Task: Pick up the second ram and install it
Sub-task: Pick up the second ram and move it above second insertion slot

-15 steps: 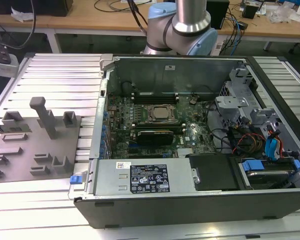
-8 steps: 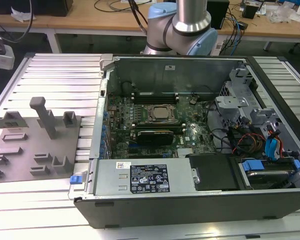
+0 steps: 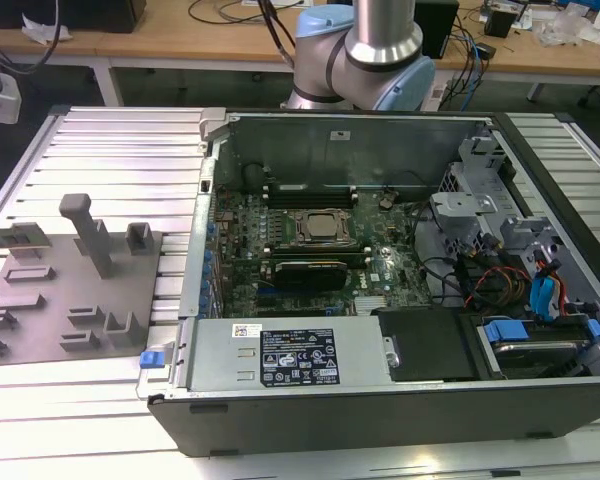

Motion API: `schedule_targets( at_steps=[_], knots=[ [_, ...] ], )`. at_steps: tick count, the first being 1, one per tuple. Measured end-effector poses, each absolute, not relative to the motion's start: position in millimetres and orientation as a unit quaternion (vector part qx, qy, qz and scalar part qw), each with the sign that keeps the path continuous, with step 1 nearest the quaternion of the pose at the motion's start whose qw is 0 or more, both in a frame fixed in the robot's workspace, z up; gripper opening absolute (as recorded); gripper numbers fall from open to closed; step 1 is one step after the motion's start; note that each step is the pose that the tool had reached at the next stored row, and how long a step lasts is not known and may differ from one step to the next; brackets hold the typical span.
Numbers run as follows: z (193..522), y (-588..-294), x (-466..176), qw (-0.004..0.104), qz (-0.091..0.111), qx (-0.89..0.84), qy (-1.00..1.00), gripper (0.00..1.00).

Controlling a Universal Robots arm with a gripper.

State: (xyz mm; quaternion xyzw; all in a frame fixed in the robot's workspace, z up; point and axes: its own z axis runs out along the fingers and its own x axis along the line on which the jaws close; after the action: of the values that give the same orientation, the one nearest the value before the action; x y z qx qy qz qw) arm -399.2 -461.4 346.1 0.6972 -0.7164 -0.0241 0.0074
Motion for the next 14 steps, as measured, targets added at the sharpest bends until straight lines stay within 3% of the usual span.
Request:
schedule_targets(
  at_steps=[14],
  knots=[
    [366, -461, -399, 0.007, -0.024, 0.697, -0.716, 0.14]
  ],
)
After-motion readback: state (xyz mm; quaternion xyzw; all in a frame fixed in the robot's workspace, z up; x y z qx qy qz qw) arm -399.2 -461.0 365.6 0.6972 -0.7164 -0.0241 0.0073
